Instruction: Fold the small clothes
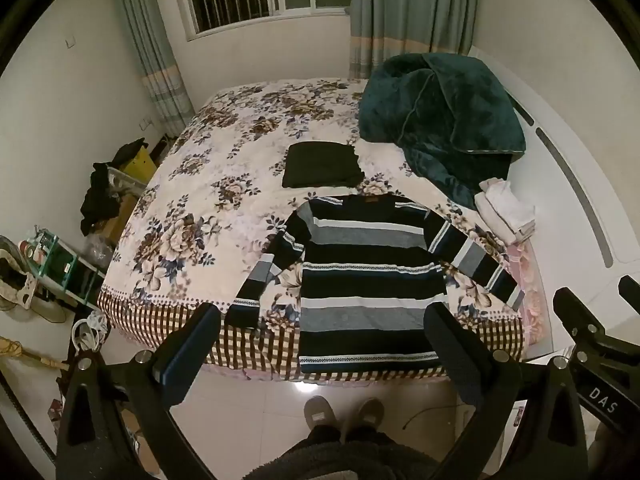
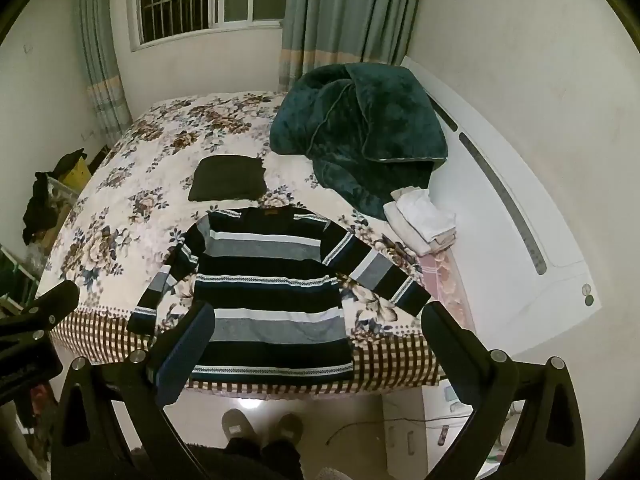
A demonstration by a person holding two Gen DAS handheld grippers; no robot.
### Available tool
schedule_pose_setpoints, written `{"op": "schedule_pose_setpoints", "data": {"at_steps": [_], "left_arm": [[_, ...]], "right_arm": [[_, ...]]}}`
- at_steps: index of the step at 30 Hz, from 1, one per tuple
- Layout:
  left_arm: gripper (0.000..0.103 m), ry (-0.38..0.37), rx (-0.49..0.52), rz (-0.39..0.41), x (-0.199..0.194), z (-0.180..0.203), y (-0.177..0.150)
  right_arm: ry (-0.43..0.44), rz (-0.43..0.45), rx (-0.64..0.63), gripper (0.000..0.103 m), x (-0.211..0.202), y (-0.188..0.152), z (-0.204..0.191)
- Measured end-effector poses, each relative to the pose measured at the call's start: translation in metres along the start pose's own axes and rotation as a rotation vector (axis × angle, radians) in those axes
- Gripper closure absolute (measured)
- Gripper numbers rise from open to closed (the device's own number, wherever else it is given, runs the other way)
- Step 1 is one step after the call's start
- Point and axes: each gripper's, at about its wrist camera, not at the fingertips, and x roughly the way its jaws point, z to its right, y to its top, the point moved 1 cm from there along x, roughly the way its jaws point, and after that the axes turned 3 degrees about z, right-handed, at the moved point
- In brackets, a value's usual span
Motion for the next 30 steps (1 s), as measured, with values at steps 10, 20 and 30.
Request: {"op": "schedule_pose_setpoints", "data": {"at_steps": [10, 20, 30], "left_arm": [[0.000, -0.001, 0.002, 0.009, -0.003, -0.002, -0.003], [0.000, 0.000, -0.009, 0.010, -0.008, -0.005, -0.003], [0.000, -0.002, -0.009, 0.009, -0.013, -0.002, 0.002]], "right_arm": [[-0.001, 0.012, -0.006, 0.000, -0.002, 0.001, 0.000], [0.011, 0.004, -0.005, 0.000, -0.006, 0.000, -0.003], [0.018, 0.004, -0.017, 0.000, -0.007, 0.003, 0.000]]}}
